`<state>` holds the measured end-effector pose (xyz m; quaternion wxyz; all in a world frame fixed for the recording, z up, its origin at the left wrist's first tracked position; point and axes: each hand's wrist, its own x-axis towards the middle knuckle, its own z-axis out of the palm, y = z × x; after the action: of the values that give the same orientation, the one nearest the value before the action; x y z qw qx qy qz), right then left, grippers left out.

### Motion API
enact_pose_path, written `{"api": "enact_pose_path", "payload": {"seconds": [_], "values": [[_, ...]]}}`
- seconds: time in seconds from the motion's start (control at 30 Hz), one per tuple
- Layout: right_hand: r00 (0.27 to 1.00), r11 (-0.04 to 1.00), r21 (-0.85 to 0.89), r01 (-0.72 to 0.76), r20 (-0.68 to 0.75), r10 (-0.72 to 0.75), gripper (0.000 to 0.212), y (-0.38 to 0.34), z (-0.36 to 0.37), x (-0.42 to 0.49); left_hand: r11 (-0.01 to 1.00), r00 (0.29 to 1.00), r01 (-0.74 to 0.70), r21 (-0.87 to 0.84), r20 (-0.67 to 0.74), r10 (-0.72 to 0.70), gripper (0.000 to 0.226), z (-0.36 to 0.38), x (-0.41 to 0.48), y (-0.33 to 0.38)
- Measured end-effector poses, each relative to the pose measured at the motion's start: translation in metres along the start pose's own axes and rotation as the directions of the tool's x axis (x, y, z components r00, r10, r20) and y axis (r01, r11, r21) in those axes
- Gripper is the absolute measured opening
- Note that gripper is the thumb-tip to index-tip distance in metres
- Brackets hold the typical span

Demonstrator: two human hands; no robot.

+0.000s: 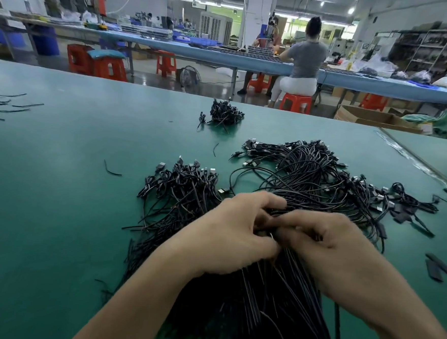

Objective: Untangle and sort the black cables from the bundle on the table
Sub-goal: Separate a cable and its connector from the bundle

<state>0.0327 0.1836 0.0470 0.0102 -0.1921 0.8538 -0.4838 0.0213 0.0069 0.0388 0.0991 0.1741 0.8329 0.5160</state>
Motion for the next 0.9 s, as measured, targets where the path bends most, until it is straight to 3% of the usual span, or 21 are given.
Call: {"api": "enact_pose_path", "payload": {"seconds": [0.13, 0.27, 0.47, 0.57, 0.63, 0.7, 0.8, 0.9], "values": [[0.978, 0.995, -0.018, 0.099, -0.183, -0.100, 0.016, 0.003, -0.009, 0.001, 0.988, 0.997, 0.030, -0.154, 0.071, -0.020, 0.023, 0.003, 0.000, 0.002], [0.992, 0.984, -0.159, 0.081, -0.083, -0.095, 0.017, 0.004, -0.008, -0.001, 0.999, 1.000, -0.011, -0.040, -0.007, 0.011, 0.007, 0.007, 0.008, -0.008], [0.984, 0.980, -0.164, 0.117, -0.112, -0.136, 0.030, -0.002, -0.013, -0.002, 0.986, 0.980, 0.020, -0.167, 0.198, 0.013, 0.045, 0.005, 0.002, -0.007], [0.990, 0.984, -0.135, 0.119, -0.065, -0.129, 0.035, -0.001, -0.013, -0.003, 0.942, 0.980, 0.089, -0.322, 0.196, -0.026, 0.035, 0.012, 0.004, -0.006], [0.991, 0.994, -0.059, 0.089, -0.098, -0.095, 0.030, 0.003, -0.013, -0.003, 0.919, 0.982, 0.106, -0.381, 0.184, -0.037, 0.041, 0.013, 0.005, -0.005], [0.988, 0.999, 0.015, 0.052, -0.144, -0.049, 0.022, 0.011, -0.015, -0.002, 0.931, 0.991, 0.081, -0.356, 0.128, -0.037, 0.046, 0.010, 0.006, -0.006], [0.980, 0.997, -0.048, 0.066, -0.187, -0.074, 0.009, 0.012, -0.016, -0.001, 0.955, 0.996, 0.060, -0.290, 0.086, -0.036, 0.047, 0.004, 0.005, -0.007], [0.950, 0.978, 0.081, 0.190, -0.268, -0.162, 0.015, 0.003, -0.014, 0.001, 0.967, 0.942, 0.045, -0.251, 0.334, 0.043, 0.037, 0.003, 0.000, -0.005]]}}
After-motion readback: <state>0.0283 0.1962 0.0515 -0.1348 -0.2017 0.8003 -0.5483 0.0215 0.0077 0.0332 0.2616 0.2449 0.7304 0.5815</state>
